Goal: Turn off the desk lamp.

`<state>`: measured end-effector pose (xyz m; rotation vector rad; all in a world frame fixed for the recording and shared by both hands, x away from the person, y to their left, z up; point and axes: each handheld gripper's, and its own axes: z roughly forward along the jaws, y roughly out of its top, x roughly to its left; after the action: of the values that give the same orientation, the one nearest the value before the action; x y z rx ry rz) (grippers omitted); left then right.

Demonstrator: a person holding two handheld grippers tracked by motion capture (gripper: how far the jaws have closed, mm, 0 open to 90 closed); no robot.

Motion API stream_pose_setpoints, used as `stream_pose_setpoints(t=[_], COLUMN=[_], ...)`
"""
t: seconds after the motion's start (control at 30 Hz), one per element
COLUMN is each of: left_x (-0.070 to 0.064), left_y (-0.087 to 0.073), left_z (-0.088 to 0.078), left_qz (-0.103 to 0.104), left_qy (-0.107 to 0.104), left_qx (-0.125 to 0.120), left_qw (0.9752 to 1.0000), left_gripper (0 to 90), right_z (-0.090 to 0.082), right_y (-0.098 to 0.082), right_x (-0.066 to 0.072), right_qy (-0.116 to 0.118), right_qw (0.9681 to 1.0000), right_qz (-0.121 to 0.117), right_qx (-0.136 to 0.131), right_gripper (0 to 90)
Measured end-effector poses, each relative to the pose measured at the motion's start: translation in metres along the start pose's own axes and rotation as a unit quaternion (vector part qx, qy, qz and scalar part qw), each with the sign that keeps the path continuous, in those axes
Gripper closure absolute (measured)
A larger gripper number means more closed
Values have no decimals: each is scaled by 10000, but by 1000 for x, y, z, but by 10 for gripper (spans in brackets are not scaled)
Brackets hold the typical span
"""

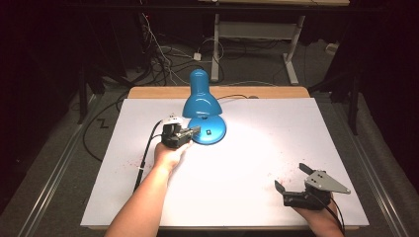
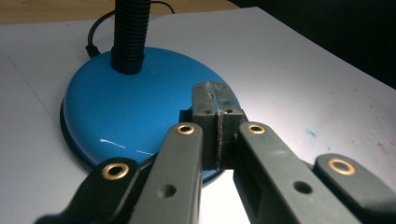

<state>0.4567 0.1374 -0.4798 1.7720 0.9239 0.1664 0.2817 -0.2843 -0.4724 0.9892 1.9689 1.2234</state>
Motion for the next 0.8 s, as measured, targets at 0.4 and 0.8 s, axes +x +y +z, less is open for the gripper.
stream_pose_setpoints(t=[0.4,0.8], left_x=[11,16], left_y=[4,4], left_z=[22,31], left_qz=[-406,-646], left_qy=[-286,-307], left_qx=[263,298], left_qw=[9984,9970], left_gripper=[879,879], right_z=[1,1], right_y=[-1,-2], right_x=[0,0], right_qy=[-13,-32], right_qw=[10000,10000], right_qz=[20,27], right_qx=[28,58], right_gripper=[8,8])
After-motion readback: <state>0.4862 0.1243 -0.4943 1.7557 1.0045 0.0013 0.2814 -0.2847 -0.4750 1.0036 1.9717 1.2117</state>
